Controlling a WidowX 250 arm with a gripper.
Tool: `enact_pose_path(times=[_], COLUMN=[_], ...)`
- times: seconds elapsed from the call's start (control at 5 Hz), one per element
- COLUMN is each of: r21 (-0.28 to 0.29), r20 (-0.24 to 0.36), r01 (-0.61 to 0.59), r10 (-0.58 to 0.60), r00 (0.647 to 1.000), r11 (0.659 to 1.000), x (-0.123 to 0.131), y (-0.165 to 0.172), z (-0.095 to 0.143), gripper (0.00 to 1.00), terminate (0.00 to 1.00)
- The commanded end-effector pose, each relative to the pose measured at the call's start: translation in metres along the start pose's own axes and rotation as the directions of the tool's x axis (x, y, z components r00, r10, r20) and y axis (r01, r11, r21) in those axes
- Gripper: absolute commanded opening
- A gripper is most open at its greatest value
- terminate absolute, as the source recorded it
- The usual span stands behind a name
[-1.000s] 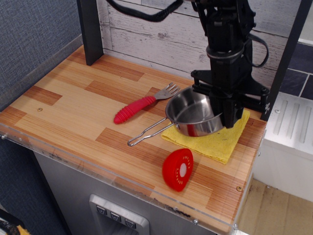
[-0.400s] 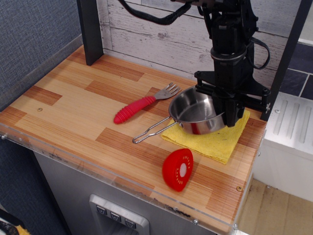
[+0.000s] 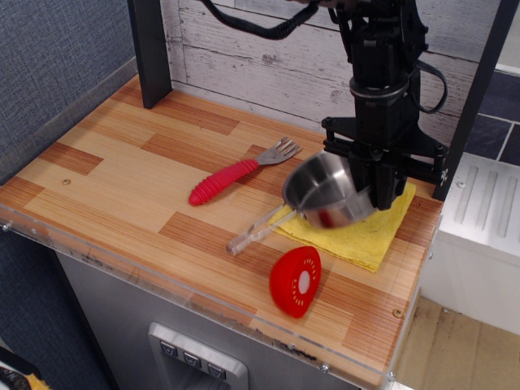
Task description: Put the pot right on top of the napkin.
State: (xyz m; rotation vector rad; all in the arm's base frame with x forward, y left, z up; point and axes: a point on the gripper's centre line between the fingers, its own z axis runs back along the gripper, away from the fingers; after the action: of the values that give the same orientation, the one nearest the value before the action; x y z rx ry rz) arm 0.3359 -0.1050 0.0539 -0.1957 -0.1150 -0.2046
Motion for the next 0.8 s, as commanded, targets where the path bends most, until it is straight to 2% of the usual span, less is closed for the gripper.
enact_pose_path(times=[0.0, 0.2, 0.4, 0.6], r21=[-0.039, -0.058, -0.021, 0.006], r20=[0.049, 0.114, 0.189, 0.184], r01=[0.0, -0.029, -0.126, -0.226], r10=[0.002, 0.036, 0.127, 0.221], r00=[0.999, 0.993, 0.974, 0.958], r11=[0.999, 0.998, 0.992, 0.974], x=[0.005, 0.001, -0.011, -0.022], y=[-0.001, 0.016, 0.054, 0.092], z=[0.027, 0.068, 0.109, 0.121], gripper=[1.0, 1.0, 1.0, 1.0], terminate=[0.0, 0.0, 0.0, 0.0])
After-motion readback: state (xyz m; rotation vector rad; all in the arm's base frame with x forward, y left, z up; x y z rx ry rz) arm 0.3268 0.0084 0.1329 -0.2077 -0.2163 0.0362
